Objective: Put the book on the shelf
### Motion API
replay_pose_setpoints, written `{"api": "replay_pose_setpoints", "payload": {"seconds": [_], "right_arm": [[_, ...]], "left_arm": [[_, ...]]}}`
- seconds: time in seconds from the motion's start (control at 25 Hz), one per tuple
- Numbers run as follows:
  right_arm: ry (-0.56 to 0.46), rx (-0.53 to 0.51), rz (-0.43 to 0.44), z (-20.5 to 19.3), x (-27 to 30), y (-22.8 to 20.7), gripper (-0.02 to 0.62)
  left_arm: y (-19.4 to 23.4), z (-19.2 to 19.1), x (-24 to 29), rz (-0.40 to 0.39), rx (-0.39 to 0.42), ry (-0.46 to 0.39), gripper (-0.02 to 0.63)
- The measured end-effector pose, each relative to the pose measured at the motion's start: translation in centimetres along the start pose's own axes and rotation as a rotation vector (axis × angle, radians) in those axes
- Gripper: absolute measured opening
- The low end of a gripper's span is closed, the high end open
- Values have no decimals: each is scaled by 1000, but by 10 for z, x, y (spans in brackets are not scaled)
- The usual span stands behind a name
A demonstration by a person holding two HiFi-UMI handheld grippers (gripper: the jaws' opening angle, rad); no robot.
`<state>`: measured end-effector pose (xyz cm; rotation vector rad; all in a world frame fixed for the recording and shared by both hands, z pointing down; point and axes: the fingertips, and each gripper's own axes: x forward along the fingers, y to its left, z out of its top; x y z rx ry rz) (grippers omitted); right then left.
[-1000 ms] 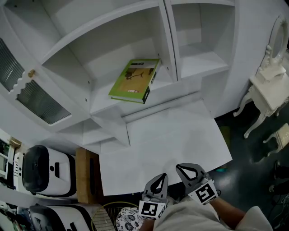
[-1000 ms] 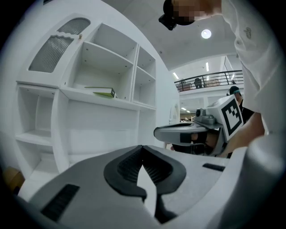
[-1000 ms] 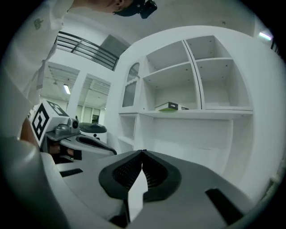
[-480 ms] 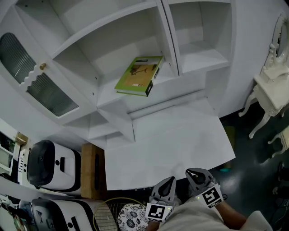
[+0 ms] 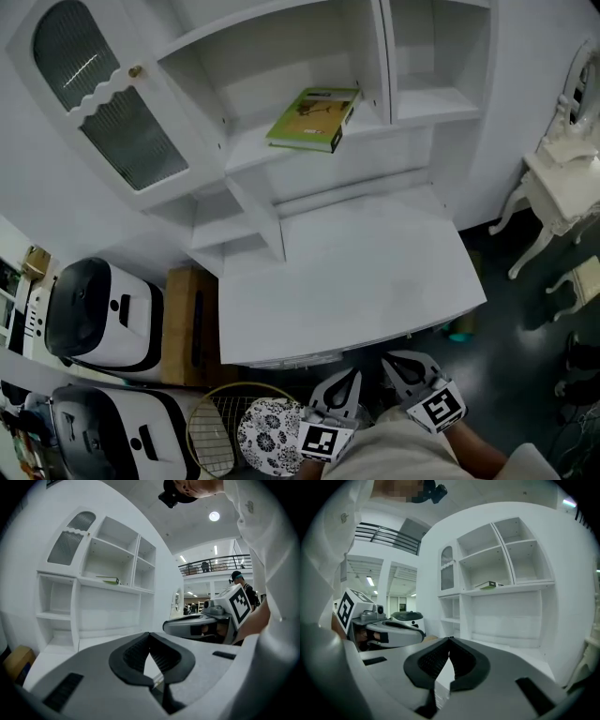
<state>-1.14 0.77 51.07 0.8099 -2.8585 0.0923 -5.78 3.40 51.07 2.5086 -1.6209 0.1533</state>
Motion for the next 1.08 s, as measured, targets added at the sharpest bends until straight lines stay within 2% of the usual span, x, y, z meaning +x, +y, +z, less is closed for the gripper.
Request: {"api": "replay_pose_setpoints", "payload": {"seconds": [0.16, 0.36, 0.56, 0.84, 1.08], "right_arm": [[25, -47, -23, 3, -15, 27, 17], [-31, -65, -65, 14, -38, 41, 17], [-55, -82, -49, 19, -52, 51, 17], [-77, -88, -62, 21, -82, 38, 17], [-65, -81, -62, 17, -104, 22, 17]], "left_arm": [[-8, -12, -26, -33, 2, 16, 3], [-26, -6, -47, -65, 19, -42, 3], [-32, 0, -58, -33, 5, -65, 3], [-61, 5, -45, -29, 18, -56, 3], [-95, 15, -31, -27, 3, -104, 3]]}}
